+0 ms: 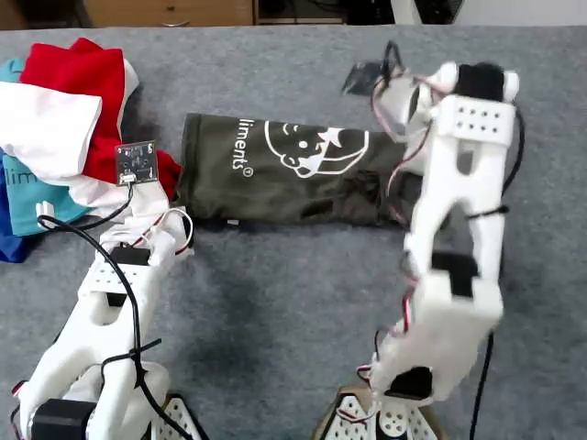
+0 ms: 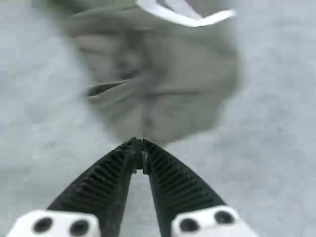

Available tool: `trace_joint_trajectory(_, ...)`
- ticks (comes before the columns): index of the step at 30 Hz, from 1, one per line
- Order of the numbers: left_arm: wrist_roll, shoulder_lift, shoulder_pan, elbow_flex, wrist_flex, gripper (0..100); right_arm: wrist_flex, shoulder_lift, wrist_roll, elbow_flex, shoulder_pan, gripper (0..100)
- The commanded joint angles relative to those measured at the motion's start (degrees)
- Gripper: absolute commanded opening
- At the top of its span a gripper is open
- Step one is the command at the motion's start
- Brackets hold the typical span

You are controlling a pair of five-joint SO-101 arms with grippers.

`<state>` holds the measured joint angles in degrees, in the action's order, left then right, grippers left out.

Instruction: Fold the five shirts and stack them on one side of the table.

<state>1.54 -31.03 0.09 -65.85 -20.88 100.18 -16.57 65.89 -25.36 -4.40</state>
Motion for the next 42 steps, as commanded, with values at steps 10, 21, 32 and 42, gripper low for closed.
trace_joint_trajectory(10, -0.62, -1.63, 0.53, 0.35, 1.05, 2, -28.31, 15.78, -1.76, 48.84, 6.29, 0.2)
trace_joint_trajectory(21, -0.62, -1.63, 0.53, 0.26, 1.05, 2, -28.92, -4.44, -2.81, 22.02, -1.80, 0.2)
trace_joint_trajectory(32, -0.62, -1.63, 0.53, 0.26, 0.97, 2, -19.78, -20.26, -2.90, -11.56, -2.15, 0.2)
trace_joint_trajectory(42, -0.62, -1.63, 0.53, 0.26, 0.97, 2, 2.37, -19.82, -6.77, -26.07, -0.40, 0.2)
